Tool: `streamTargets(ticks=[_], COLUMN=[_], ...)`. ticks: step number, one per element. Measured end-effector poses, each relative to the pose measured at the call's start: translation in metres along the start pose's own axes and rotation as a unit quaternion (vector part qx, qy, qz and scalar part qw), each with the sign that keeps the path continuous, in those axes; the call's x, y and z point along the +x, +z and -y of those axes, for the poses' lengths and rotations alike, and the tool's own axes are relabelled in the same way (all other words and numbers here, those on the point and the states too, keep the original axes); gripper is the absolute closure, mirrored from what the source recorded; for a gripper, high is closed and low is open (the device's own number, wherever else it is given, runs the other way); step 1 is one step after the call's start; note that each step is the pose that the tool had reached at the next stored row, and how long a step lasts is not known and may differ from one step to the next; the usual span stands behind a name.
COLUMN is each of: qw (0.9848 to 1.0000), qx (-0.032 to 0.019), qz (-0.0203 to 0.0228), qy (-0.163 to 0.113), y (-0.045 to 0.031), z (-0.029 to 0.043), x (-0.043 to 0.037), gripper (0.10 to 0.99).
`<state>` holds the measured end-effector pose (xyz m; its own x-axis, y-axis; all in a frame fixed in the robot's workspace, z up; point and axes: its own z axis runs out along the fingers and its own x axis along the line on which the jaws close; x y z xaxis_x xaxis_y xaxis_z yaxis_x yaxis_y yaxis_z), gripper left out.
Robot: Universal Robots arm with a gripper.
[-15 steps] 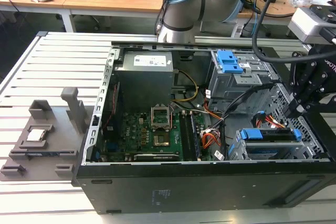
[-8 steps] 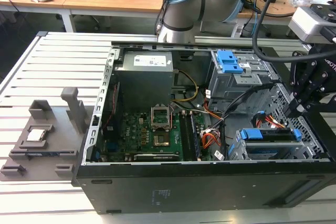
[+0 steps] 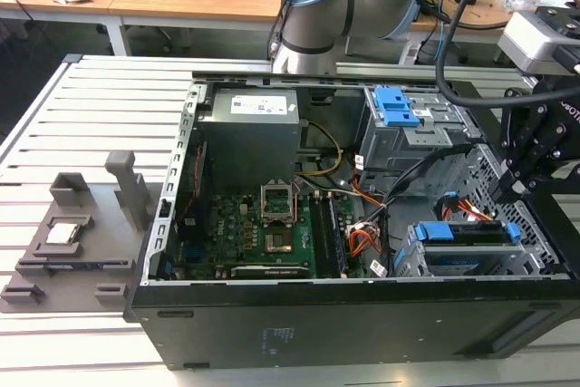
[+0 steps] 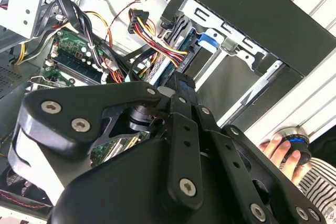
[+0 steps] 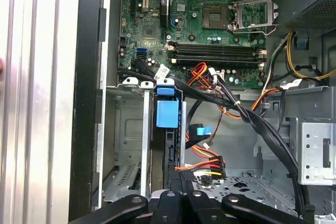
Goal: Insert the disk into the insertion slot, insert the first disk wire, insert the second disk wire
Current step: 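Insert the second disk wire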
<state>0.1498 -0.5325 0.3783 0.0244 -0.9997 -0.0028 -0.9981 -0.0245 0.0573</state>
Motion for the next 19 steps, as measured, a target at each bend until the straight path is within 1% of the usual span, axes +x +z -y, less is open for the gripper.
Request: streamTargets(ticks=[1,2,3,7,9,17,19], qw=[1.0,1.0,1.0,1.0,1.0,1.0,1.0], qx=[0.0,0.0,0.0,0.0,0.0,0.0,0.0], qz=[0.0,0.0,0.0,0.0,0.0,0.0,0.0], qy=[0.0,0.0,0.0,0.0,0.0,0.0,0.0], y=[0.0,0.0,-0.0001,-0.0001,0.0004,0.0009,0.001], z=[0.0,0.0,0.0,-0.0011,-0.0089,-0.0159,-0.0194], x=[0.0,0.0,0.0,-0.0006,-0.0008,-0.0011,-0.0012], gripper=[0.851,0.851,0.784,0.784,0.784,0.784,0.784])
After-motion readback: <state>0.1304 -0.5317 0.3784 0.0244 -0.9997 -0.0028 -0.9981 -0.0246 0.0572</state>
